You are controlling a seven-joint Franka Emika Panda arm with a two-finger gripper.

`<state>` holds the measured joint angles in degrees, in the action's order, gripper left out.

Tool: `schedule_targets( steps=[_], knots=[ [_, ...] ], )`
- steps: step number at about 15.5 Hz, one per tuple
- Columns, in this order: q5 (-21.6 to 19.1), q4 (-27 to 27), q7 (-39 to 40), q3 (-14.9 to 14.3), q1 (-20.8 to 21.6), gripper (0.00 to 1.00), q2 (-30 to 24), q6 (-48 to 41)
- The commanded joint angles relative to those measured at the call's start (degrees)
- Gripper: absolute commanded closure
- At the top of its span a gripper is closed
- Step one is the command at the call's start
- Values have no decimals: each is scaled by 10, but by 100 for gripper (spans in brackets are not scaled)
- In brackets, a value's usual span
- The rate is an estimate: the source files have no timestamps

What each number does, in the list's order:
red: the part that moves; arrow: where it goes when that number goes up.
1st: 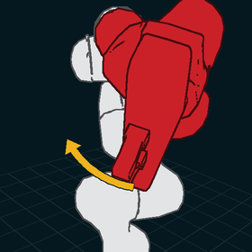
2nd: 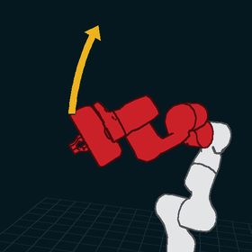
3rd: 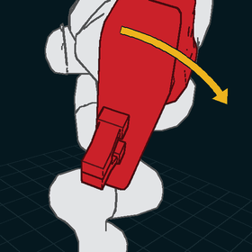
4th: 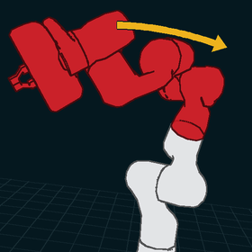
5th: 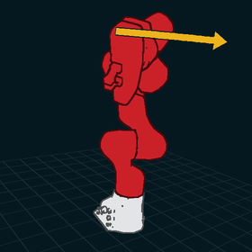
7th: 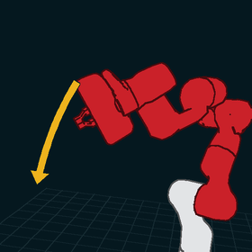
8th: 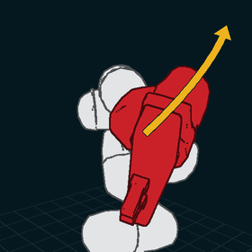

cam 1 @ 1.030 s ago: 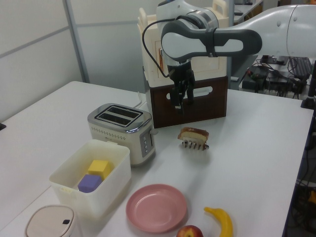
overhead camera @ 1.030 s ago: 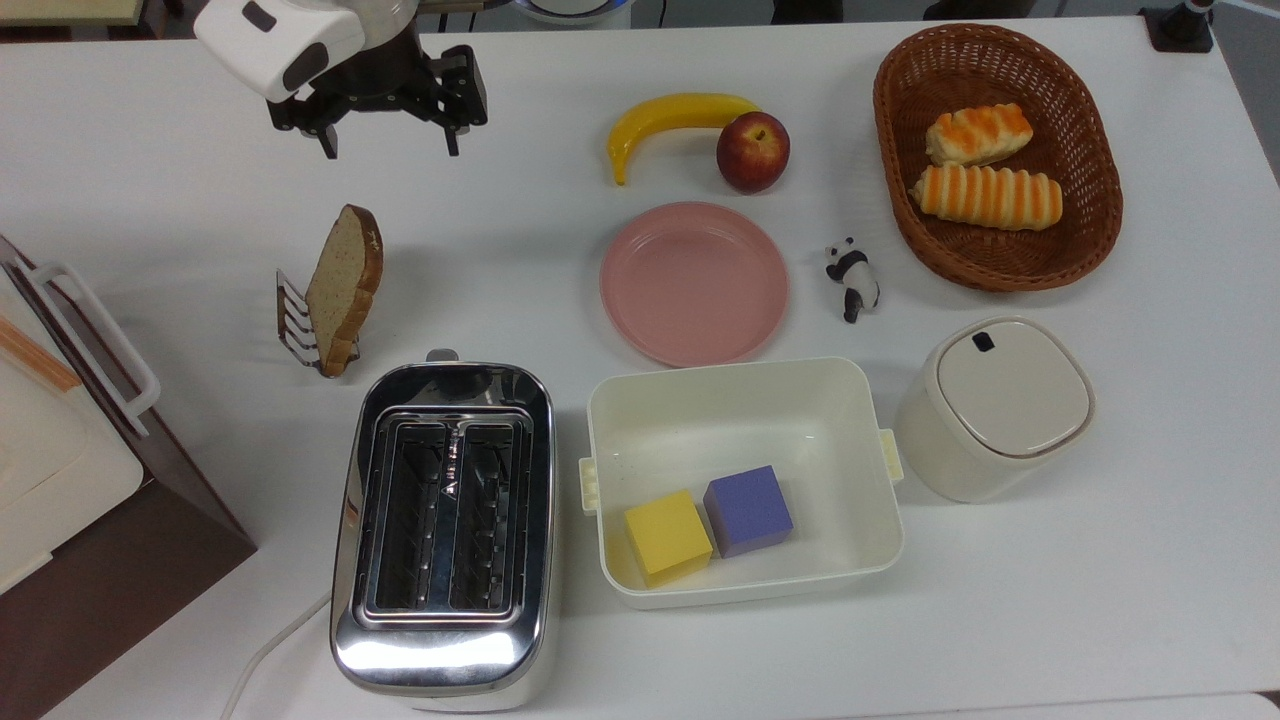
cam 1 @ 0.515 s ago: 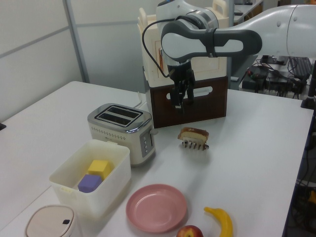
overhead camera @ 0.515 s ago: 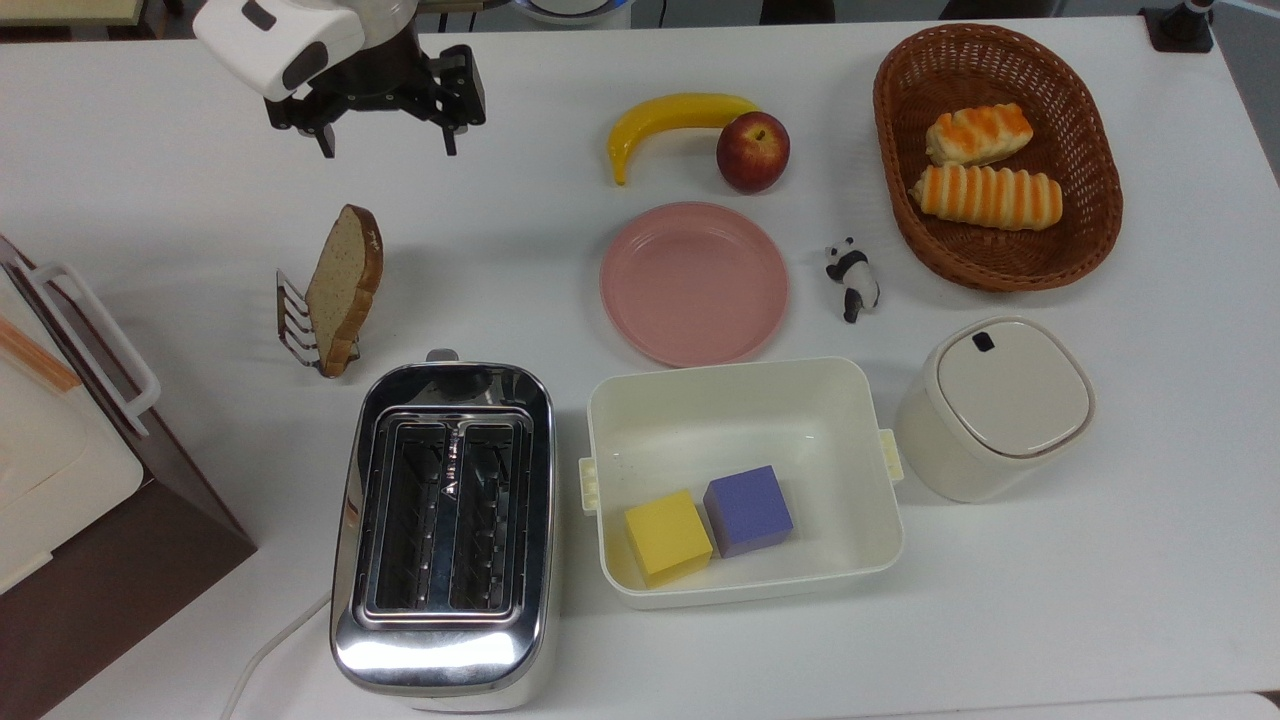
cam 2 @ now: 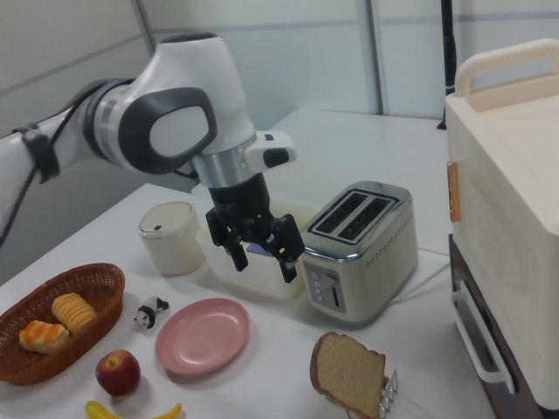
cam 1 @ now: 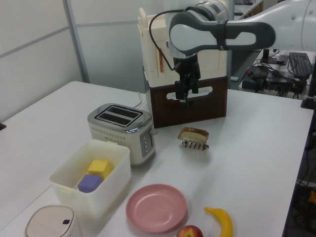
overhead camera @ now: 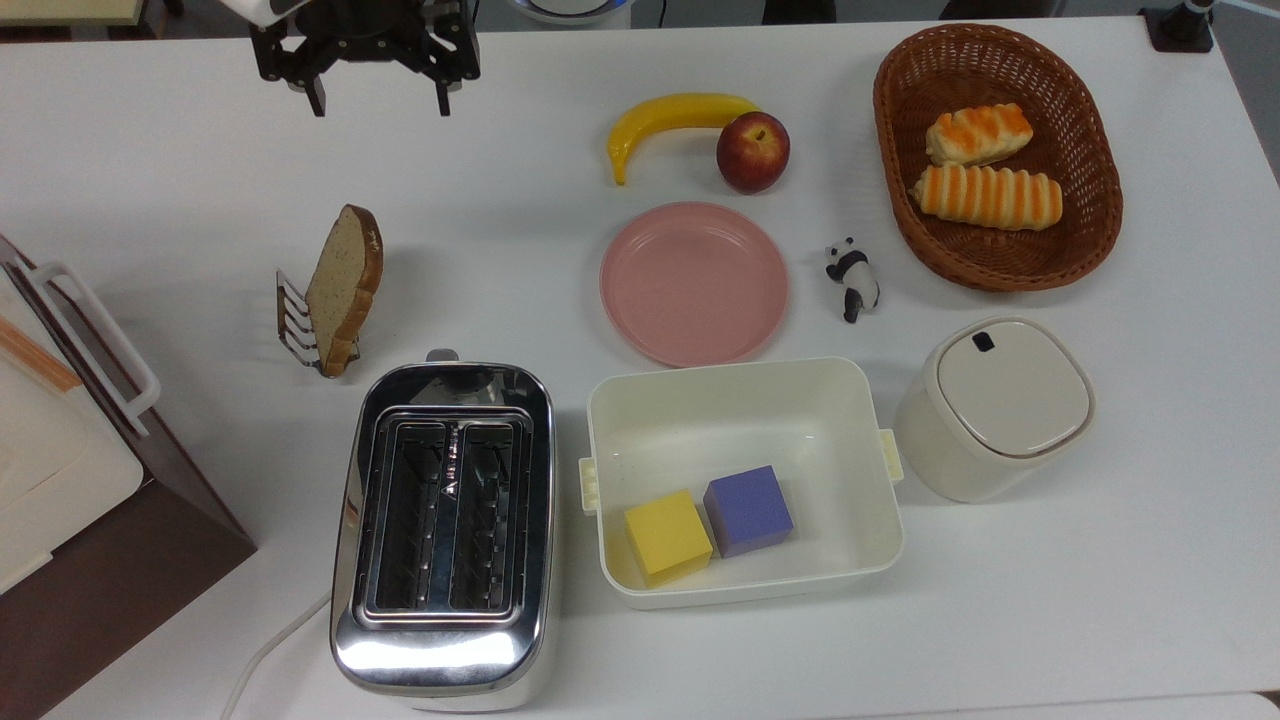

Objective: Put the bread in the toaster
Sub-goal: 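Lower the open gripper onto the bread slice in the rack and grasp it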

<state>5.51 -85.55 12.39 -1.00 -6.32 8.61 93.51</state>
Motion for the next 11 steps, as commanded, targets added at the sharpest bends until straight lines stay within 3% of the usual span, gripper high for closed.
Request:
schedule_targets(
  steps=[1,5,11],
  knots=[
    [18,-121,12,-1,3,0,-70,71],
    [29,-195,13,-1,1,0,-86,151],
    [77,-196,20,-1,-7,0,-31,173]
  ],
)
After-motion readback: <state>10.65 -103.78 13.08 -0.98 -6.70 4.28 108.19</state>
